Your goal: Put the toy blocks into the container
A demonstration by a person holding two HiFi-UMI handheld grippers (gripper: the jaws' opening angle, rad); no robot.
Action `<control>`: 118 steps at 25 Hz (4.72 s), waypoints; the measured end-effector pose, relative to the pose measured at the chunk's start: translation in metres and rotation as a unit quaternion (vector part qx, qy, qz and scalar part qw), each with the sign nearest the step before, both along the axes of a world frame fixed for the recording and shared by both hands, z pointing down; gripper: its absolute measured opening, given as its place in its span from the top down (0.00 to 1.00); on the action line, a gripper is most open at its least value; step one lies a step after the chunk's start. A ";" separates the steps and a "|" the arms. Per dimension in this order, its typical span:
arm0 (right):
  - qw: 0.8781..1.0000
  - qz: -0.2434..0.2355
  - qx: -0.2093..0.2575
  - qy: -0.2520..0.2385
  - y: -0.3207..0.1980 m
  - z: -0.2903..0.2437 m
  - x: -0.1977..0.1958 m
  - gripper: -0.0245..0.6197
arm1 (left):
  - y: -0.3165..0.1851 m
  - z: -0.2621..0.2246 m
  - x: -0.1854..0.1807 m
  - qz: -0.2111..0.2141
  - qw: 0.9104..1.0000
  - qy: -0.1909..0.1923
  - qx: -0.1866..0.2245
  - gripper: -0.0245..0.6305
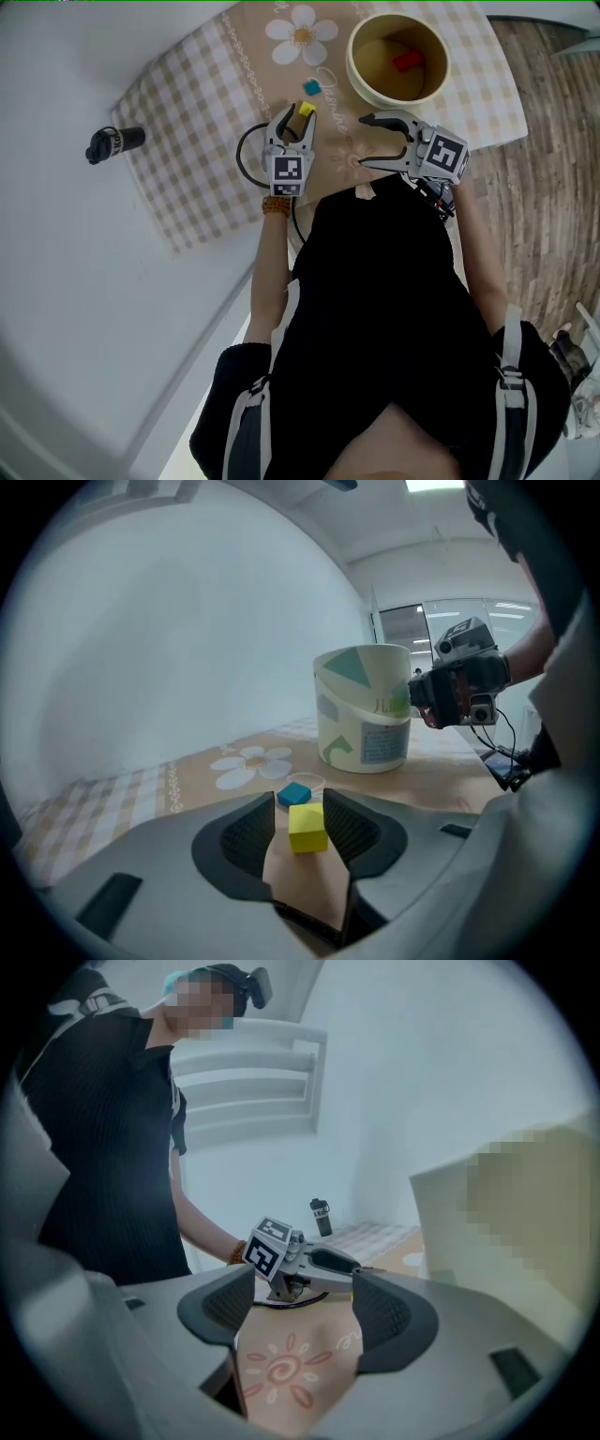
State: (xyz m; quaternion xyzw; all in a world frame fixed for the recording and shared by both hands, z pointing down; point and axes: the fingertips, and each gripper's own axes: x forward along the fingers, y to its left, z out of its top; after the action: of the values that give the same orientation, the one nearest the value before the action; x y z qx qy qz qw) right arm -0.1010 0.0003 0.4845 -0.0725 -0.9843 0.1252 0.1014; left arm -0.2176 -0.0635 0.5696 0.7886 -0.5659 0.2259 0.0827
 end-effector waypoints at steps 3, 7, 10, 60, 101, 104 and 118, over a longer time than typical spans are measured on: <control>1.000 0.001 0.000 0.000 -0.001 0.000 0.000 0.46 | 0.002 0.008 0.000 0.009 1.000 -0.013 -0.018 0.67; 1.000 0.002 -0.001 0.001 0.000 0.001 -0.001 0.46 | 0.004 0.020 -0.002 0.013 0.999 -0.014 -0.031 0.67; 1.000 0.002 0.000 0.001 0.000 0.001 -0.001 0.46 | 0.005 0.022 -0.001 0.019 0.999 -0.019 -0.037 0.68; 0.995 0.095 0.006 -0.026 -0.034 0.001 0.095 0.46 | -0.087 -0.189 0.176 0.221 0.964 -0.143 0.048 0.74; 0.994 0.107 -0.006 -0.012 -0.045 0.011 0.111 0.46 | -0.129 -0.140 0.198 0.267 0.937 -0.224 -0.033 0.76; 0.995 0.101 -0.008 -0.009 -0.044 0.012 0.106 0.46 | -0.134 -0.195 0.174 0.209 0.969 -0.107 0.074 0.77; 0.998 0.065 -0.014 0.012 -0.028 0.018 0.078 0.46 | -0.103 -0.158 0.027 0.006 0.989 0.087 0.116 0.77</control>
State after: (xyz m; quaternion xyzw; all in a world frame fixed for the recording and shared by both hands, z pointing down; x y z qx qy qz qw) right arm -0.0226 -0.0276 0.5027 -0.0084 -0.9837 0.1466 0.1036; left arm -0.1910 -0.1669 0.4117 0.8131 -0.5739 0.0899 0.0381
